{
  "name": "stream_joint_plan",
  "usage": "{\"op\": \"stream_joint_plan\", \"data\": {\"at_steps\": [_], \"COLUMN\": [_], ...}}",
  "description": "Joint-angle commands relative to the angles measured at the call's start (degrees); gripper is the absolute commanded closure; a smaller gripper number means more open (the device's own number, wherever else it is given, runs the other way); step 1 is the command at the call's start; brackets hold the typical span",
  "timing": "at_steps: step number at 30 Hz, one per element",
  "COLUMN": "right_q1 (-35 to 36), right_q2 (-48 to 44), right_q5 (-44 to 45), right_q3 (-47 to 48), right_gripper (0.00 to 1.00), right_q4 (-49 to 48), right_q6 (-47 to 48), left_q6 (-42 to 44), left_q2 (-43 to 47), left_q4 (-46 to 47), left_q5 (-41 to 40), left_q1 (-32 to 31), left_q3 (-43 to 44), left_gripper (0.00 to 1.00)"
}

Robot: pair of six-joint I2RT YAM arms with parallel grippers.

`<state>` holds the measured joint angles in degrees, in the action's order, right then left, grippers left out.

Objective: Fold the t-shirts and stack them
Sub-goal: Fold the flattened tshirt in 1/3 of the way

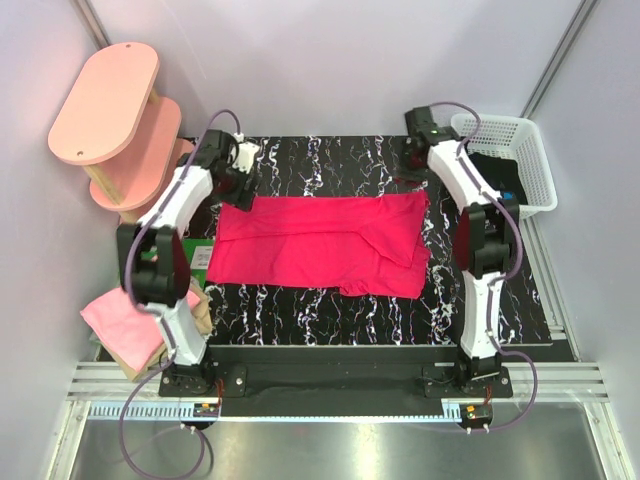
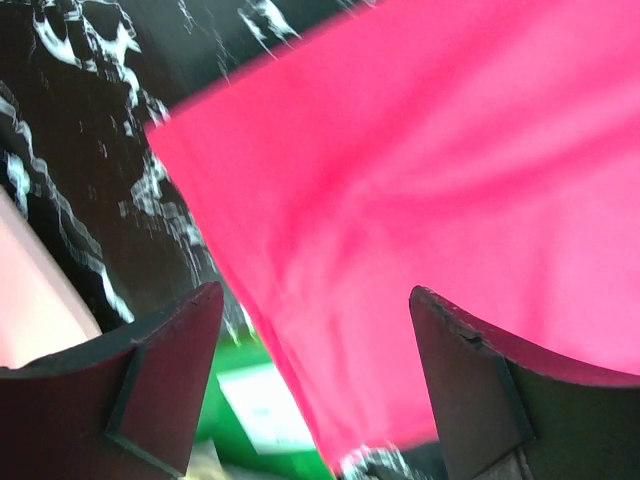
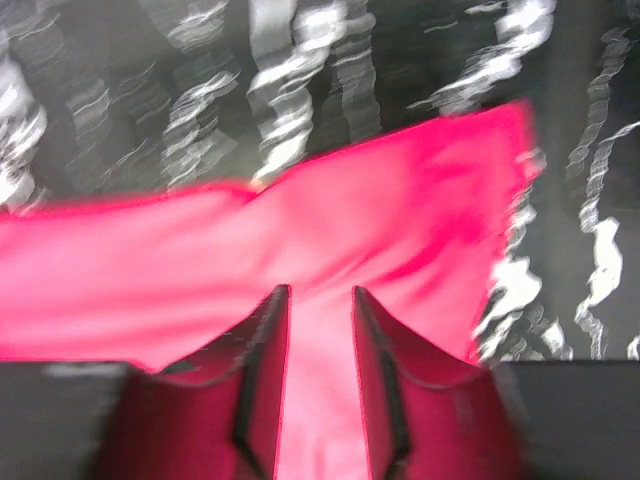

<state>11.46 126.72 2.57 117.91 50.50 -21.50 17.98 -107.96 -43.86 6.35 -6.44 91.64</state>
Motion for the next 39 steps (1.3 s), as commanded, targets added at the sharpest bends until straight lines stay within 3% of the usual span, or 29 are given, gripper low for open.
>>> {"op": "stream_joint_plan", "data": {"at_steps": [1, 3, 7, 13, 17, 27, 39], "right_q1": [13.5, 17.7, 26.1, 33.6, 34.0, 33.5, 25.7], "right_q2": [-15.7, -20.3, -24.4, -24.4, -22.7, -17.0, -10.9], "right_q5": [8.2, 12.4, 21.2, 28.7, 28.6, 30.7, 24.7], "right_q3": [-8.9, -16.4, -27.7, -38.4, -40.5, -40.0, -34.9], "right_gripper": [0.56, 0.52, 0.55, 0.57, 0.66, 0.67, 0.72], "right_q4": [-0.1, -0.9, -2.6, -5.1, -6.5, -11.4, -13.9], "right_q6": [4.6, 6.0, 7.3, 6.8, 5.5, 8.0, 8.6], "left_q6": [1.5, 2.8, 3.5, 2.2, 0.9, 0.9, 0.8], "left_q2": [15.7, 20.9, 26.0, 27.3, 25.9, 25.1, 27.7], "left_q4": [-2.0, -2.1, -1.6, -1.0, -1.0, -0.9, -1.6], "left_q5": [5.2, 4.9, 3.6, 3.9, 4.4, 3.1, 2.7], "left_q1": [-0.4, -0.4, -0.4, -0.4, -0.7, -1.6, -3.5], "left_q3": [-11.1, -15.2, -23.7, -25.5, -24.4, -25.2, -26.1], "left_gripper": [0.19, 0.19, 0.19, 0.19, 0.20, 0.21, 0.21]}}
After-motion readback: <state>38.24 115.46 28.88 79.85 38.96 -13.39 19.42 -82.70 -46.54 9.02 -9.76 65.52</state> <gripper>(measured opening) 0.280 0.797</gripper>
